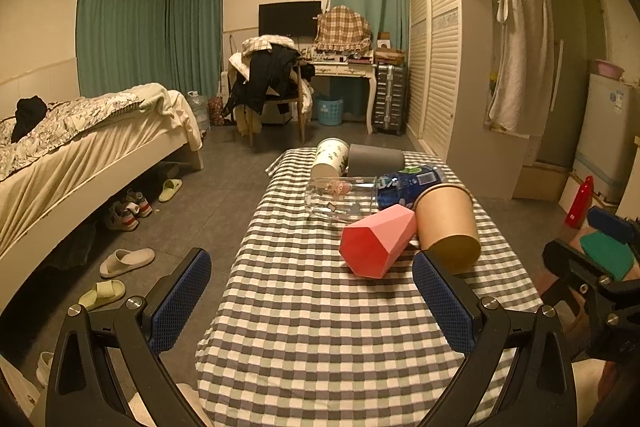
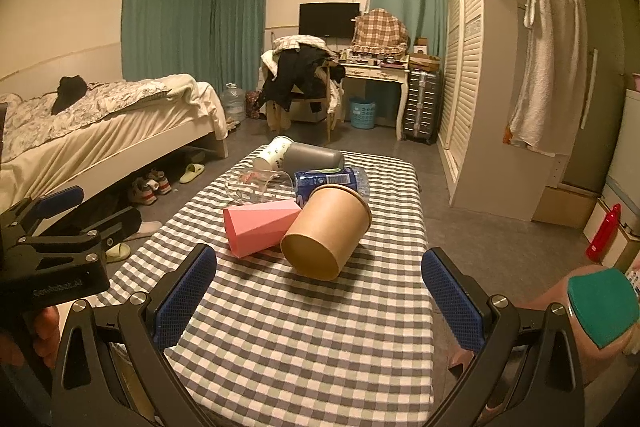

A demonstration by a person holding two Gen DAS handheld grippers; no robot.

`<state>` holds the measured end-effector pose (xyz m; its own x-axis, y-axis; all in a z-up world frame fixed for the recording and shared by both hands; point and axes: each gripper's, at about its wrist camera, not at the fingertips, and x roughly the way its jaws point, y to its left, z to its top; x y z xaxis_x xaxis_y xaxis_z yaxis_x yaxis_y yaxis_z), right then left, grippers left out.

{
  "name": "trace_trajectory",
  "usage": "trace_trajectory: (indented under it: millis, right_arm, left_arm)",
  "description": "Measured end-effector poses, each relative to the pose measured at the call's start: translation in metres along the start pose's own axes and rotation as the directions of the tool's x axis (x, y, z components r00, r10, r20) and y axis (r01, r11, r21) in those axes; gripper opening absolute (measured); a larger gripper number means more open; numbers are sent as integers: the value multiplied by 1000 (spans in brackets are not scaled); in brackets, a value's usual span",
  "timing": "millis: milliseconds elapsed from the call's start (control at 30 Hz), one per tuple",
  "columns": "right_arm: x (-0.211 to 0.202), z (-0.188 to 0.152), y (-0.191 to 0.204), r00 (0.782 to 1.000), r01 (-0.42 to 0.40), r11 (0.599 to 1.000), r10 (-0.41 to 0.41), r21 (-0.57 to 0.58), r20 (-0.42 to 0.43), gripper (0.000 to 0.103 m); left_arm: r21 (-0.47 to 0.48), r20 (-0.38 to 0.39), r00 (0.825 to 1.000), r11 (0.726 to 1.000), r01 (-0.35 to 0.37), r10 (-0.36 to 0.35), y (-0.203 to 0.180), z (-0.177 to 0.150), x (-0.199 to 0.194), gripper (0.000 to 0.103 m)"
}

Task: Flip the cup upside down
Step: 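Reach the right tool to the gray cup lying on its side and grasp it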

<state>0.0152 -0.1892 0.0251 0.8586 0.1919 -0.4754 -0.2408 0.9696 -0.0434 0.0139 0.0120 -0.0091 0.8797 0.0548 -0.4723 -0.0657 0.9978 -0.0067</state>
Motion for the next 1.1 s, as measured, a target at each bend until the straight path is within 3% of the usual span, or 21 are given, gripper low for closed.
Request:
trace_trajectory:
  millis: [233, 533, 800, 1100]
  right_arm:
    - [45, 39, -19, 996, -86, 993, 84, -82, -26, 103]
    - [170, 109, -50, 970, -201, 958, 166, -206, -175, 103]
    - [289, 153, -34, 907, -365, 875, 256, -318, -335, 103]
    - [389, 160, -24, 823, -456, 828, 252, -328, -508, 103]
  left_arm:
    - [-15, -48, 996, 997, -76, 75, 0, 25, 40, 103]
    - [-15, -124, 988, 995, -98, 95, 8, 76, 129, 103]
    - [-43, -148, 985, 995, -92, 85, 17, 114, 210, 103]
    - [10, -215, 969, 992, -123, 123, 21, 111, 272, 103]
